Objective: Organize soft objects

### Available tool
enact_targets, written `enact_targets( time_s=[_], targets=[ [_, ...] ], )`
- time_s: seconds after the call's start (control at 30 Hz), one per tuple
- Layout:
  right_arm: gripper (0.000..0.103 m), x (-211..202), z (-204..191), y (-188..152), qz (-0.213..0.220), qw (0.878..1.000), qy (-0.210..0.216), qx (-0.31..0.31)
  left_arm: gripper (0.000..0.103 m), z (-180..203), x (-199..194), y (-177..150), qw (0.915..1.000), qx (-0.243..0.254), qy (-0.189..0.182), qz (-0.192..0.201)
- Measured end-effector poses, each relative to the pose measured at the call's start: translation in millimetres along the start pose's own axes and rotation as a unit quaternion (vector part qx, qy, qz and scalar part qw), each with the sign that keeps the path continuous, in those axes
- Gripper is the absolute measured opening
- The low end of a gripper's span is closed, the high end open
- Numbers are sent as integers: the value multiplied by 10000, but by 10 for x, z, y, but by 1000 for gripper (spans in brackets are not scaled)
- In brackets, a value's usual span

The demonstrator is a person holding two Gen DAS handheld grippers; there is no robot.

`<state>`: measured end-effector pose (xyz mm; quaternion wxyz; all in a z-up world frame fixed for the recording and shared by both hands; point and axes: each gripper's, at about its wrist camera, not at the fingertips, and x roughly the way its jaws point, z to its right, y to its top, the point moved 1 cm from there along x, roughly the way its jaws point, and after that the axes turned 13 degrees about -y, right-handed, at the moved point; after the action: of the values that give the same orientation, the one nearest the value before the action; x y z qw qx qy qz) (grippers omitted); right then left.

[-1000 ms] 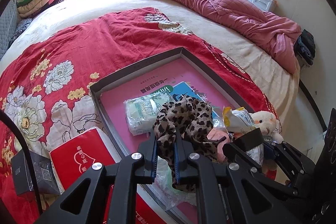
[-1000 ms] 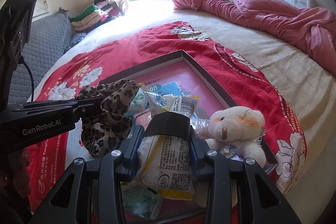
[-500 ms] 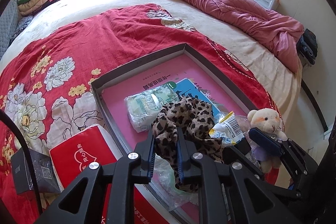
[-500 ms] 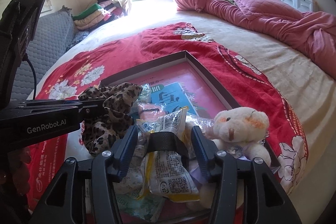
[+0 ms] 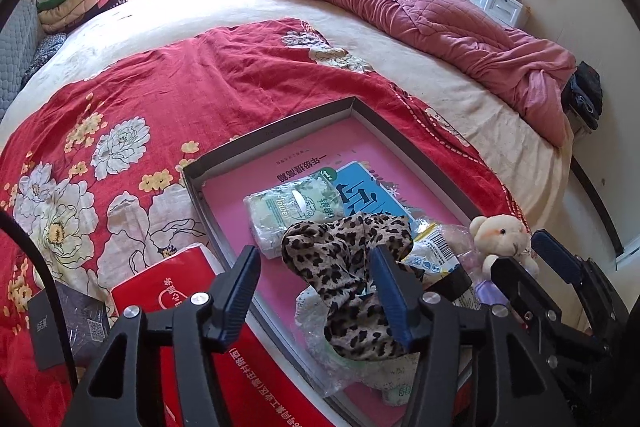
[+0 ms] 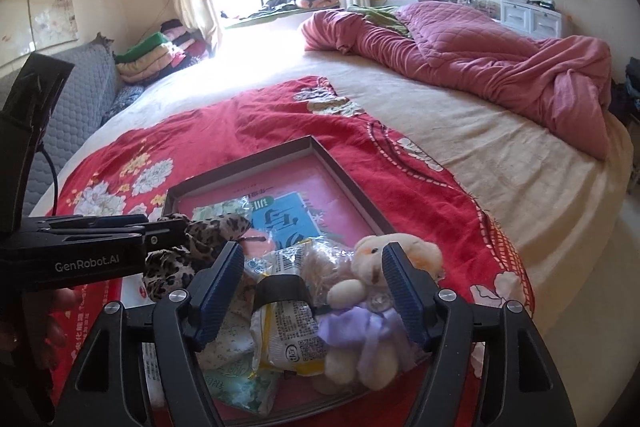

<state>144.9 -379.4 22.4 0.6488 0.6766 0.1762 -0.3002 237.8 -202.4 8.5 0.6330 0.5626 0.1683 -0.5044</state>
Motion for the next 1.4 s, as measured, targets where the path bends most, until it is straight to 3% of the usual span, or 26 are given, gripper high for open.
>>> enact_targets(
  time_s=[0.07,0.27,0.4,1.4],
  targets=[
    [75,-15,14,-5,-4,10000,-59,-13,68,0,-26,6,10000,9,90,12],
    [76,-107,-4,0,45,9998,-173,-80,74,-34,-186,-3,9997,-38,183,155],
    [78,-212,-18,14,121,9997,-205,-109,86,-19,-365,-62,9995,-47,88,297],
    [79,-1331,-434,-258,393,9986,-294,-193,88,-124,-1447,-760,9952,-218,434,847]
  ],
)
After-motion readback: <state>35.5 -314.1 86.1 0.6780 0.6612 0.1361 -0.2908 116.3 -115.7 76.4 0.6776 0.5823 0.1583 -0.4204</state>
